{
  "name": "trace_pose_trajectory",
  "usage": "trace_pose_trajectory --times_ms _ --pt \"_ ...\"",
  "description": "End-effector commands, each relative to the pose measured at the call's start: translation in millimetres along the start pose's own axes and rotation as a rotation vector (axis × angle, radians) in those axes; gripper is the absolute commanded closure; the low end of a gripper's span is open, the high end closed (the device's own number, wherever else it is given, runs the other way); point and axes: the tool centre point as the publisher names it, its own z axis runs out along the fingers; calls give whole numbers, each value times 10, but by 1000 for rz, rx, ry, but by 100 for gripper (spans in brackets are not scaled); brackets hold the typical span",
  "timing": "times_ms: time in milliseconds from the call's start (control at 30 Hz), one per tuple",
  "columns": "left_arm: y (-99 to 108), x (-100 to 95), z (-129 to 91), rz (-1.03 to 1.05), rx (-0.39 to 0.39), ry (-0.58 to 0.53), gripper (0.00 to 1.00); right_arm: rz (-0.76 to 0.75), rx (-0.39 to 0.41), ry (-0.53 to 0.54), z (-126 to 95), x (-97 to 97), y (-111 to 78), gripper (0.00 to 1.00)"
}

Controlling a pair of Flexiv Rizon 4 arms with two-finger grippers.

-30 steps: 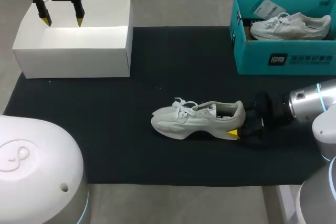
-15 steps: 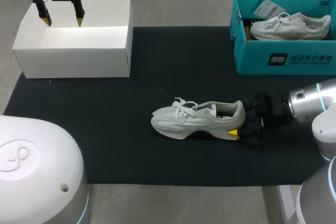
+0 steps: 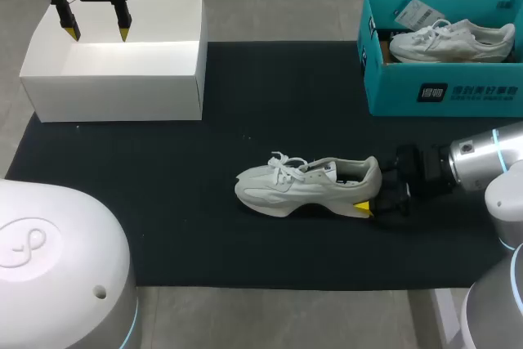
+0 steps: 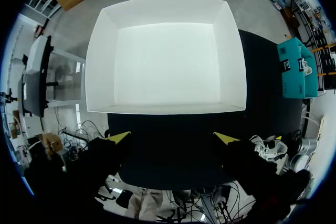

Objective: Take the shoe out of the shoebox, open the shoe tongue, remove and reinsert the insole, then place the shoe into the shoebox

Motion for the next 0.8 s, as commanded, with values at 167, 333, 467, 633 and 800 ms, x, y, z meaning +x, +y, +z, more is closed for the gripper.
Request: trace_pose_trajectory --times_ms 167,333,467,633,800 --pt "4 0 -5 0 0 -1 0 -1 0 -4 30 -6 -8 100" --pt "50 79 -29 10 2 -10 0 -1 0 -4 30 -6 -8 100" --pt "215 312 -130 8 18 -6 0 -1 0 -4 30 -6 -8 100" --pt "429 524 -246 -37 21 -15 0 -1 0 -4 30 -6 -8 100" --pt "656 721 -268 -76 -12 -33 0 -1 0 -4 30 -6 -8 100"
